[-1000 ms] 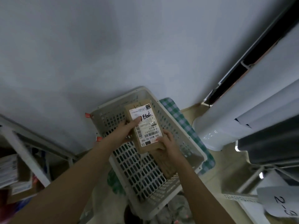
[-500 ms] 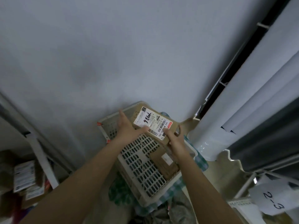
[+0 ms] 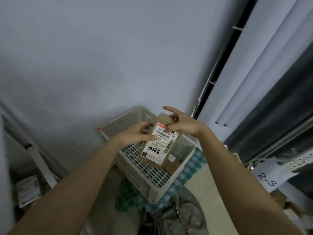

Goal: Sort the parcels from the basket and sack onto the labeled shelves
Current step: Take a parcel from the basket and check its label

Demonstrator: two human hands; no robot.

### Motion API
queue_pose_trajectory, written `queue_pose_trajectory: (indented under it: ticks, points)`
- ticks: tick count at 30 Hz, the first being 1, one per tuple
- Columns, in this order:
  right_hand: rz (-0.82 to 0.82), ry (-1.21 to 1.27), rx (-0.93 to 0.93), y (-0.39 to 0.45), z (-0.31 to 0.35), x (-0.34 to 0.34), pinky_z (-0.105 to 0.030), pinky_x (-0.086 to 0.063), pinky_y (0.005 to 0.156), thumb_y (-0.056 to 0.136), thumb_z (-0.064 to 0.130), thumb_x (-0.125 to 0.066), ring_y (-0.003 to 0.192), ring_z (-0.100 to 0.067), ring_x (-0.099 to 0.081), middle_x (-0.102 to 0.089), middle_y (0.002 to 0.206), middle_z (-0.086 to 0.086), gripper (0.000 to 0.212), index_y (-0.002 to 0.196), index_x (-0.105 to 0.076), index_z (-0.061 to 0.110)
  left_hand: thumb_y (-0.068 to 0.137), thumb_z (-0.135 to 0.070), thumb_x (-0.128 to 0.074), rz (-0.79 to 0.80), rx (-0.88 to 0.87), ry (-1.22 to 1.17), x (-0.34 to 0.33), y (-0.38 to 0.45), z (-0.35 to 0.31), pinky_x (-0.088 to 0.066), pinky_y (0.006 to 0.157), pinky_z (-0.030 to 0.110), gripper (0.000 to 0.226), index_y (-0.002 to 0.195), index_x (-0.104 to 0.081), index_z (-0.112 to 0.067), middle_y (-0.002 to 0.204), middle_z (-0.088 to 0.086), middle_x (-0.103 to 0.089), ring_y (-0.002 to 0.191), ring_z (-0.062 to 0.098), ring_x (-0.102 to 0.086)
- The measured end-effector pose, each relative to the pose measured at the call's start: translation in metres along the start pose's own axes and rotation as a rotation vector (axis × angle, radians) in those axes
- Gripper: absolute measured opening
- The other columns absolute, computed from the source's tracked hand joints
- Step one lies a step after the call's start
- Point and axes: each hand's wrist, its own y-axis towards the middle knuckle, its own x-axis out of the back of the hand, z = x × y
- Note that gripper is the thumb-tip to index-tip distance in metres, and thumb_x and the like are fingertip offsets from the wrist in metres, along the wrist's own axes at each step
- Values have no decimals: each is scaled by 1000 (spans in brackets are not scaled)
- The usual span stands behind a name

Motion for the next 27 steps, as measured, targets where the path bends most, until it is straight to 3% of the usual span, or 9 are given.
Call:
queue_pose_trajectory:
  ticks: [3, 7, 11, 15, 21, 24, 27]
  points:
    - [-23, 118, 16, -14, -7, -2, -42, -55, 94, 81, 3, -72, 107, -27, -65, -53, 126, -4, 86, 148, -31, 35, 78, -46, -71, 5, 8, -22, -6, -8, -1, -36, 107, 41, 80, 144, -31, -26, 146, -5, -42, 133, 17, -42]
    - [-128, 228, 27, -32, -20, -8, -36, -55, 91, 75, 12, -75, 112, -25, -63, -51, 137, -7, 82, 145, -37, 32, 76, -45, -73, 42, 37, -48, -23, -6, -3, -53, 89, 36, 82, 144, -30, -27, 124, -10, -57, 102, 10, -64]
    - [-450, 138, -38, -49, -51, -19, -42, -42, 106, 84, 30, -75, 134, -27, -41, -37, 151, -8, 74, 147, -35, 27, 76, -46, -75, -81, 71, -70, -54, 7, 1, -48, 95, 39, 83, 143, -32, -22, 130, -6, -55, 104, 15, -61]
    - [-585, 102, -123, -78, -83, -21, -37, -42, 102, 95, 32, -61, 131, -26, -43, -42, 147, -7, 56, 145, -39, 18, 76, -43, -76, -127, 91, -124, -86, 23, 1, -43, 103, 46, 83, 142, -33, -17, 135, 1, -53, 116, 22, -56]
    - [-656, 97, -331, -128, -140, -4, -33, -46, 93, 97, 28, -59, 124, -26, -50, -46, 144, -11, 45, 139, -49, 15, 83, -33, -72, -63, 24, -115, -140, 42, -22, -46, 93, 38, 68, 138, -37, -13, 131, 5, -56, 108, 21, -57]
    - [-714, 99, -399, -169, -167, 12, -25, -40, 85, 96, 23, -60, 109, -18, -51, -48, 138, -12, 46, 140, -47, 14, 83, -35, -71, -27, 10, -87, -177, 48, -42, -44, 94, 39, 68, 138, -38, -12, 128, 0, -56, 113, 23, -56]
    - [-747, 77, -444, -219, -192, 31, -24, -39, 86, 98, 22, -57, 107, -17, -52, -53, 133, -8, 42, 138, -50, 12, 72, -47, -76, 36, -18, -73, -220, 53, -64, -47, 96, 41, 80, 137, -39, -17, 132, 0, -57, 111, 21, -59]
